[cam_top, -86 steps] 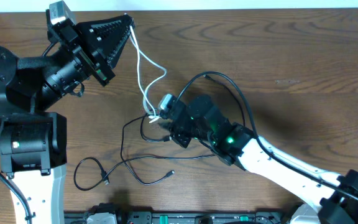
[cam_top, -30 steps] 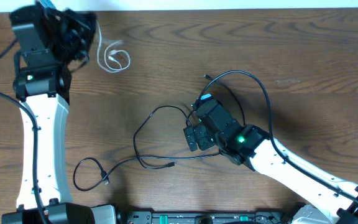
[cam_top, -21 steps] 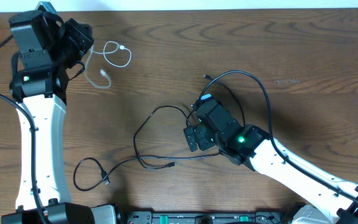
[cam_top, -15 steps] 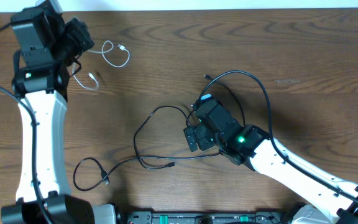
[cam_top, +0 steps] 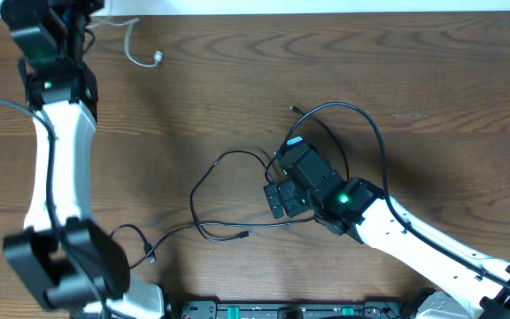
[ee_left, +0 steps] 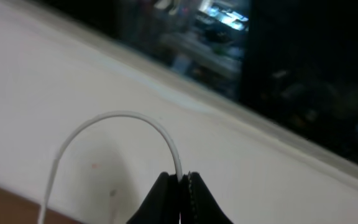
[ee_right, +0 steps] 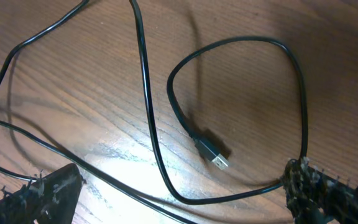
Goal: Untangle cables
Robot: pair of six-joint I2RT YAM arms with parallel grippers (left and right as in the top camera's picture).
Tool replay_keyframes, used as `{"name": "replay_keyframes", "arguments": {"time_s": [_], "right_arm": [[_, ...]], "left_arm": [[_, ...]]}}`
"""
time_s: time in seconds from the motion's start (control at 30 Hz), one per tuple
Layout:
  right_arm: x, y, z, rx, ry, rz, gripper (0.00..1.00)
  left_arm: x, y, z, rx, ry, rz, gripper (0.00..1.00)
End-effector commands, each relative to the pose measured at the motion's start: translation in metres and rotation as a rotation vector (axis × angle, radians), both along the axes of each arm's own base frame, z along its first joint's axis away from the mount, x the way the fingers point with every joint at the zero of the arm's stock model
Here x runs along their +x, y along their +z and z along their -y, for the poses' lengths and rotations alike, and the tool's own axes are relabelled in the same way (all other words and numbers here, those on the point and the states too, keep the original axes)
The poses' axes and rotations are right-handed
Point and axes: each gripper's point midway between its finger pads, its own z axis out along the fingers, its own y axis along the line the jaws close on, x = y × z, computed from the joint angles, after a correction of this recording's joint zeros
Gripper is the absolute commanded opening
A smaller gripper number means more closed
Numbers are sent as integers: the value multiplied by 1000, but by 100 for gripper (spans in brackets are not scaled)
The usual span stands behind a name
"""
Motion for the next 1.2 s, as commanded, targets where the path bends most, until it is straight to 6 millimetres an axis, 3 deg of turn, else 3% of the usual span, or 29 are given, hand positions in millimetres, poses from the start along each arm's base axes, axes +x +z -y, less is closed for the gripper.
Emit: {"name": "replay_keyframes", "arguments": {"time_s": [0.0,0.13,0.17,0.23,0.3,0.4,0.47,0.57,0.67,0.77,0.83,0.93,1.03,1.17], "right_arm": [[3,3,3,3,-21,10,99],[3,3,3,3,-21,10,99],[4,3,3,3,-21,10,99],[4,3,3,3,-21,10,99],[4,3,3,4,-21,11,99],[5,4,2,11,-21,17,99],[5,5,1,13,-21,19,99],[5,5,1,26,-46,9,99],[5,5,1,41,-75,-3,99],[4,5,-1,65,-102,-25,99],[1,5,-3,81,-100,-43,99],[-4,5,-9,107,-75,-70,99],[-8,6,-12,126,-58,-90,99],[-16,16,-13,153,-38,-104,99]], "left_arm": [[25,-69,-59,-62,162,-124,8],[35,-146,-103,-73,216,-252,8],[34,-167,-114,-67,229,-295,13],[26,-204,-129,-86,252,-393,55],[13,-235,-142,-64,262,-497,89],[-3,-248,-158,10,260,-587,94],[-12,-239,-168,50,267,-602,94],[-27,-206,-184,60,305,-564,95],[-43,-158,-190,74,335,-499,95],[-55,-110,-179,90,313,-432,95],[-63,-80,-159,91,247,-393,95],[-78,-56,-124,60,116,-384,95],[-101,-59,-65,-88,-119,-449,95],[-127,-85,14,-302,-414,-589,95]]}}
